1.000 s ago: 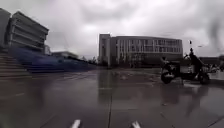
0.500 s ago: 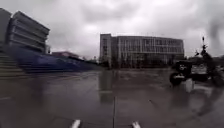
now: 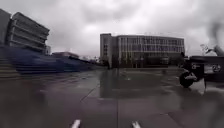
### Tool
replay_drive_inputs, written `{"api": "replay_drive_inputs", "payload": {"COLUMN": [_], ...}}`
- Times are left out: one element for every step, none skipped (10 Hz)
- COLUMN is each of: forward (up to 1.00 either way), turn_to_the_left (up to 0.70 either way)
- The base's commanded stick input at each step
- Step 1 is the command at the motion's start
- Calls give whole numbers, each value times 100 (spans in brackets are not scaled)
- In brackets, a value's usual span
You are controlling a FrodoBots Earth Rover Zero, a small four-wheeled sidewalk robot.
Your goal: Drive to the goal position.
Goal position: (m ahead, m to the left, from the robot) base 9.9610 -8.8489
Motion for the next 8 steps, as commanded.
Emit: {"api": "replay_drive_inputs", "payload": {"forward": [100, 100, 100, 100, 100, 100, 100, 100], "turn_to_the_left": [0, 0, 0, 0, 0, 0, 0, 0]}}
